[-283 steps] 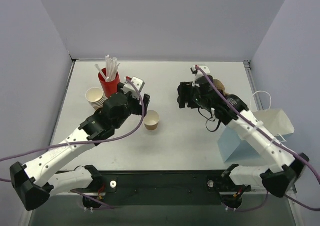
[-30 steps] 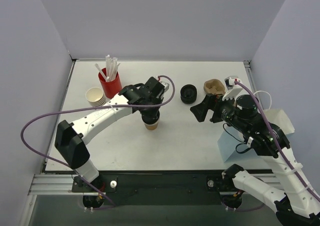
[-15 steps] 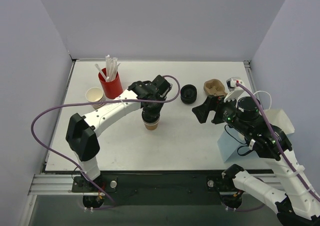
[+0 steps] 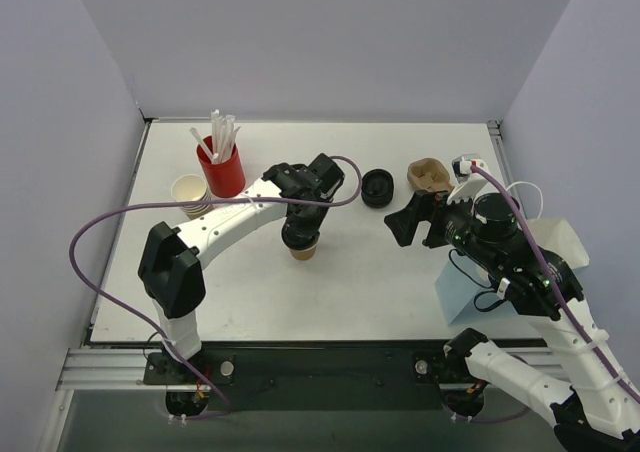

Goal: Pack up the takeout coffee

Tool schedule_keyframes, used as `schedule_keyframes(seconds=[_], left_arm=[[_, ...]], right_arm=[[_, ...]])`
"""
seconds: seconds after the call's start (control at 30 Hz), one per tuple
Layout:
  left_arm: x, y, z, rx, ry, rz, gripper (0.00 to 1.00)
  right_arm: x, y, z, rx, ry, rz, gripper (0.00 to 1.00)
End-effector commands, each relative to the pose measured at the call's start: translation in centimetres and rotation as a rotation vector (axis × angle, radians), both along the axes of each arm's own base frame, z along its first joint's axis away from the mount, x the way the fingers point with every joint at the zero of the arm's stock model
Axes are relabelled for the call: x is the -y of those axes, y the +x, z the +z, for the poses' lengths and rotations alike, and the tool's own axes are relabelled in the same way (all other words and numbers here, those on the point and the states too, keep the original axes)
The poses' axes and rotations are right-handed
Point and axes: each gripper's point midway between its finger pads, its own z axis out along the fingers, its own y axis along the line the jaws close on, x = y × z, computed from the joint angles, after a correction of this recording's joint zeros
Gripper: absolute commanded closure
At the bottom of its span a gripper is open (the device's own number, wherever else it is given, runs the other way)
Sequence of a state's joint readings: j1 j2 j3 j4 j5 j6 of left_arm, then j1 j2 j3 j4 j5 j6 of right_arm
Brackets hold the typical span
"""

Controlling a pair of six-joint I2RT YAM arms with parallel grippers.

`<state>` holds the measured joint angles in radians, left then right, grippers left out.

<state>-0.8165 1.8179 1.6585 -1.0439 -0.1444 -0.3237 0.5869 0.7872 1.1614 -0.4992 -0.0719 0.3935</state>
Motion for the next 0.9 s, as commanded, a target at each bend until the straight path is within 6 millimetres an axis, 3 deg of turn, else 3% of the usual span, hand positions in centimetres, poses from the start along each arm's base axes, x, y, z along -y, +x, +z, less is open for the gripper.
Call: schedule_keyframes(seconds=[0.0,0.1,0.53,0.73,0.87], left_arm=[[1.0,0.5,0.9,0.016,-0.032,-0.018,1.00],[1.1,0.5,0.7,0.012,-0.030,-0.017,0.98],[1.7,0.4,0.5,-0.012,-0.053,-0.029,0.72],[2.1,1.0,1.9,0.016,-0.082,-0.032,0.65],[1.8,2.5,4.5,0.085,-0.154,0.004,0.63]], right_arm=[[0.4,-0.1,1.1,0.038,0.001,-0.014,0.07],[0.4,-0.2,1.0,0.036,-0.002,-0.012,0.07],[0.4,-0.1,1.2,0.038,-0.005,-0.012,0.07],[0.1,-0.2,1.0,0.026,-0.005,-0.002,0.07],[0.0,-0.1,1.2,0.026,-0.003,0.001,0.07]])
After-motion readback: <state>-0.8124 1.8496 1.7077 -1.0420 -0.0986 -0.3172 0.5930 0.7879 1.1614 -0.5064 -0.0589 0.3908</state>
